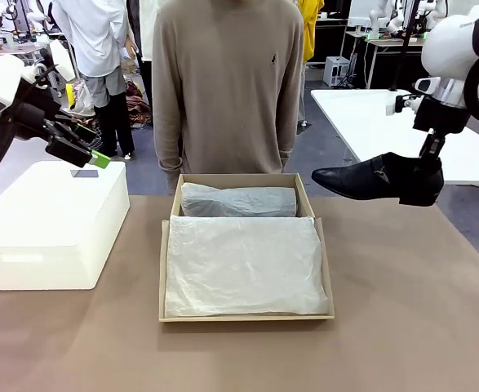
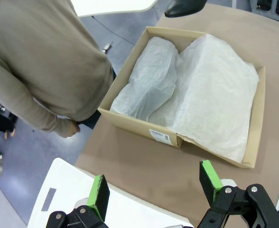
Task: Pack the shoes into the box.
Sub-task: Place the other shoe of the Shoes into the Shoes Box.
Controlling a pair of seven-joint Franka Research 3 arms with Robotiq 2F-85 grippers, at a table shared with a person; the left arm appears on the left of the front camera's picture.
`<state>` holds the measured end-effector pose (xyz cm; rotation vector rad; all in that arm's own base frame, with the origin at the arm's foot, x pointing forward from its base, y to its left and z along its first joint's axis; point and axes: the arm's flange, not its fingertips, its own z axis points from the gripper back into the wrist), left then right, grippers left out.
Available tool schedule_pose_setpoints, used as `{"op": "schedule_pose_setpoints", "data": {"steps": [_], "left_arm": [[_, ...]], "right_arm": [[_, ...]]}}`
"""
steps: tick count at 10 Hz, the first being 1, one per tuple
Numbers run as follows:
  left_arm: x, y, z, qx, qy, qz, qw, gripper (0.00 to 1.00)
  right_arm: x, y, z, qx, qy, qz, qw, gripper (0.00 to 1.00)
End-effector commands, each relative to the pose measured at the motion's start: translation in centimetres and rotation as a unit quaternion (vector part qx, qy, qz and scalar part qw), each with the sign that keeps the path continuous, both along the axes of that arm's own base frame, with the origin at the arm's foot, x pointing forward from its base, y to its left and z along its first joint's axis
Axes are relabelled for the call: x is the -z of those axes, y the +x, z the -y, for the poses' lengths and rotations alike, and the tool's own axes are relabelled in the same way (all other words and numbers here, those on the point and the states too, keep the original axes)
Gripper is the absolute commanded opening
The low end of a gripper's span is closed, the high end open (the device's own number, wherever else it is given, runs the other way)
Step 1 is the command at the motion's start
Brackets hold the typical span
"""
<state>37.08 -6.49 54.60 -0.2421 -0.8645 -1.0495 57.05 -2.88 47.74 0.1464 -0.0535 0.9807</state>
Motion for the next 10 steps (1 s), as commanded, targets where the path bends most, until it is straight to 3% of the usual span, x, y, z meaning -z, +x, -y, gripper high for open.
{"op": "schedule_pose_setpoints", "data": {"steps": [1,2,3,10], "left_arm": [[0.1,0.1,-0.2,0.008,-0.003,0.002,1.0,1.0],[0.1,0.1,-0.2,0.008,-0.003,0.002,1.0,1.0],[0.1,0.1,-0.2,0.008,-0.003,0.002,1.0,1.0],[0.1,0.1,-0.2,0.008,-0.003,0.002,1.0,1.0]], "right_arm": [[-1.6,-0.3,-1.1,0.016,0.029,-0.005,0.999,0.0],[-1.9,-0.8,-0.9,0.007,0.029,0.008,1.0,0.0],[-0.6,-0.3,-0.5,0.004,0.011,-0.002,1.0,0.0],[-0.1,-0.2,-0.6,0.005,0.015,-0.008,1.0,0.0]]}}
